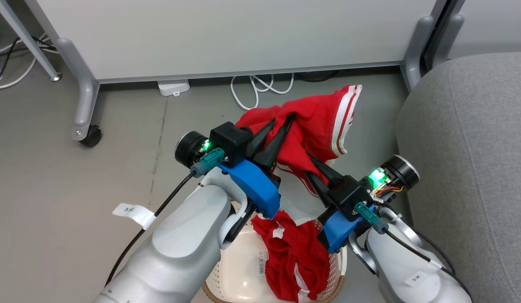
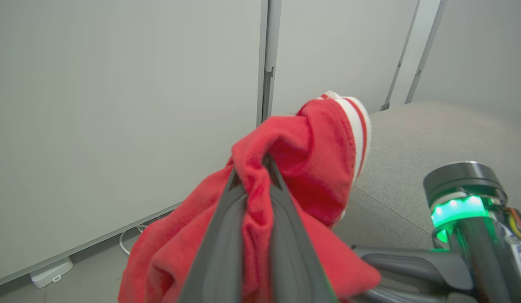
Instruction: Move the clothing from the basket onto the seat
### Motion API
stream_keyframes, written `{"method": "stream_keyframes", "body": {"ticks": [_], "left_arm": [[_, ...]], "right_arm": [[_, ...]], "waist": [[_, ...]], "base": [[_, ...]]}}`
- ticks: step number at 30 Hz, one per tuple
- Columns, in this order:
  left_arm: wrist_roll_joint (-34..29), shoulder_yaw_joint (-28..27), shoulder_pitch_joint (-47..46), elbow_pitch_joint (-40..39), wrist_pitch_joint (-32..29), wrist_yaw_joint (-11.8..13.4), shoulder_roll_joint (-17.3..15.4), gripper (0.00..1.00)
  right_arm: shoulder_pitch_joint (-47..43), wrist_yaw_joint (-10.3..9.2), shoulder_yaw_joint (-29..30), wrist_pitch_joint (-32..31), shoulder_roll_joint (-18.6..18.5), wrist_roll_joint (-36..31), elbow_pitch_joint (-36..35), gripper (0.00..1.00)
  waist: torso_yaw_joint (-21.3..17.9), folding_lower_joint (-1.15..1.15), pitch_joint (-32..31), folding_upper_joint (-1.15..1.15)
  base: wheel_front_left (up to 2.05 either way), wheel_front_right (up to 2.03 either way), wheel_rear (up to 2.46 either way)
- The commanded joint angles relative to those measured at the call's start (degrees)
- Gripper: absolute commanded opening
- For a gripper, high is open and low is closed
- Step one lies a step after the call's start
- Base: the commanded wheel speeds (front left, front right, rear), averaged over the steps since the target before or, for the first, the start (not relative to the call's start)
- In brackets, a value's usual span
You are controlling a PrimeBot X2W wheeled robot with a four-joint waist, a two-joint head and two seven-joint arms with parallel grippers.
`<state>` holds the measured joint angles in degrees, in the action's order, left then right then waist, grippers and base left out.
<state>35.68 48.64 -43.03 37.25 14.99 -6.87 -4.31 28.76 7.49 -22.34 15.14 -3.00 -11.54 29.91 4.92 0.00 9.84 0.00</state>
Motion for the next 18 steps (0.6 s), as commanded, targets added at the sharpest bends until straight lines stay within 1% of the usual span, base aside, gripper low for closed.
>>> {"method": "stream_keyframes", "body": {"ticks": [1,2,11,18], "left_arm": [[-0.52,-0.44,0.39,-0.17,0.29,0.31,-0.19,0.68],[-0.83,-0.72,0.42,-0.46,0.29,0.57,-0.19,1.00],[-3.47,-2.70,1.64,-2.40,0.23,1.23,-0.72,1.00],[-5.10,-4.62,2.85,-3.87,0.23,1.41,-1.62,1.00]], "right_arm": [[-0.81,0.01,-0.11,0.01,0.18,0.69,-0.41,0.00],[-0.87,0.01,-0.15,0.01,0.17,0.84,-0.47,0.00],[-1.24,0.01,-0.14,0.02,0.17,1.92,-1.27,0.00],[-2.61,0.01,2.12,0.02,0.13,4.86,-3.10,0.00]], "waist": [[-0.04,0.00,-0.09,0.00],[-0.05,0.00,-0.13,0.00],[-0.18,0.00,-0.37,0.00],[-1.63,0.00,-0.46,0.00]], "base": [[0.00,0.00,0.00],[0.00,0.00,0.00],[0.00,0.00,0.00],[0.00,0.00,0.00]]}}
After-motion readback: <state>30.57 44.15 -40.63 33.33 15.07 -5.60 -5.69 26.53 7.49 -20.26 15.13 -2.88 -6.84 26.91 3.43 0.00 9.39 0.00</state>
